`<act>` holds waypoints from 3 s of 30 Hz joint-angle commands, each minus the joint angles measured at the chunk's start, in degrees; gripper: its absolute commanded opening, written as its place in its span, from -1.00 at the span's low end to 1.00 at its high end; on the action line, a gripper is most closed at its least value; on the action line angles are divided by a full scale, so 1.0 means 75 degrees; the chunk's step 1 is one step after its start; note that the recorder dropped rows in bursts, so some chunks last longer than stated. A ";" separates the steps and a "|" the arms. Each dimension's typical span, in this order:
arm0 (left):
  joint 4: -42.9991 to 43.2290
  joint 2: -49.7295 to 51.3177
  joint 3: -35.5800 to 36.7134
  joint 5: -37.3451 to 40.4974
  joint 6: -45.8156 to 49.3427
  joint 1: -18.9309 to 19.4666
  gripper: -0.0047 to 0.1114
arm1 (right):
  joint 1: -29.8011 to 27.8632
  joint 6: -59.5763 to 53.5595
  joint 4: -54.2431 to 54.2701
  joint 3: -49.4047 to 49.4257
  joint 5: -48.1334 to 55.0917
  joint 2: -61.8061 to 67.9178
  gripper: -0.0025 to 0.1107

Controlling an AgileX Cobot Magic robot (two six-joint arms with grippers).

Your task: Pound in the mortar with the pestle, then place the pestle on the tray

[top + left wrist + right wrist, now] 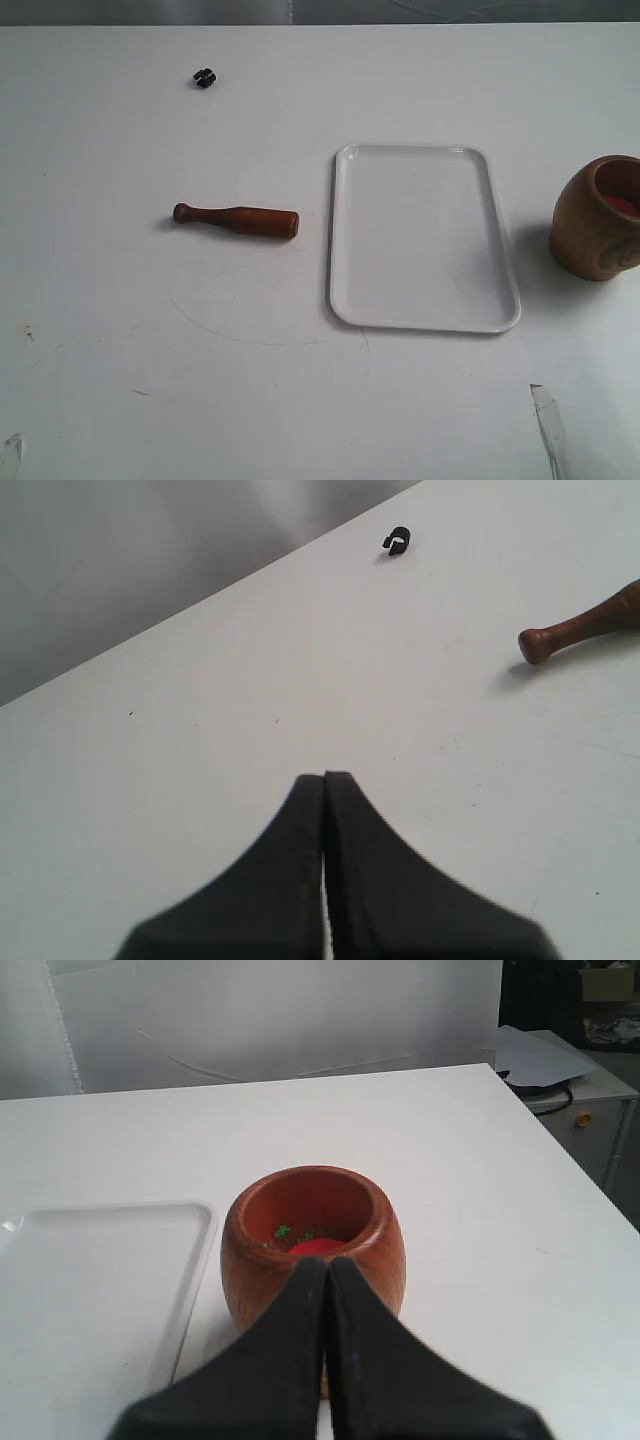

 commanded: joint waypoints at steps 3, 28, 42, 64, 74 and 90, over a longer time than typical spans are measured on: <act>-0.0056 -0.0009 0.0004 -0.0023 -0.0063 -0.0059 -0.92 | -0.0054 -0.0007 0.0053 0.0030 -0.0020 -0.0044 -0.96; -0.0056 -0.0009 0.0004 -0.0023 -0.0063 -0.0059 -0.92 | -0.0054 0.1666 0.3408 0.0030 -0.5269 -0.0044 -0.96; -0.0056 -0.0009 0.0004 -0.0023 -0.0063 -0.0059 -0.92 | 0.0025 0.3649 -0.1417 0.0030 -0.6724 -0.0044 -0.96; -0.0056 -0.0009 0.0004 -0.0023 -0.0063 -0.0059 -0.92 | 0.0478 0.7142 -0.7307 -0.4396 -0.4038 0.7053 -0.96; -0.0056 -0.0009 0.0004 -0.0023 -0.0063 -0.0059 -0.92 | 0.3524 -0.0807 -0.0541 -0.9321 0.4719 1.2250 -0.96; -0.0056 -0.0009 0.0004 -0.0023 -0.0063 -0.0059 -0.92 | 0.6125 -0.8088 0.3439 -0.9939 0.2076 1.3306 0.11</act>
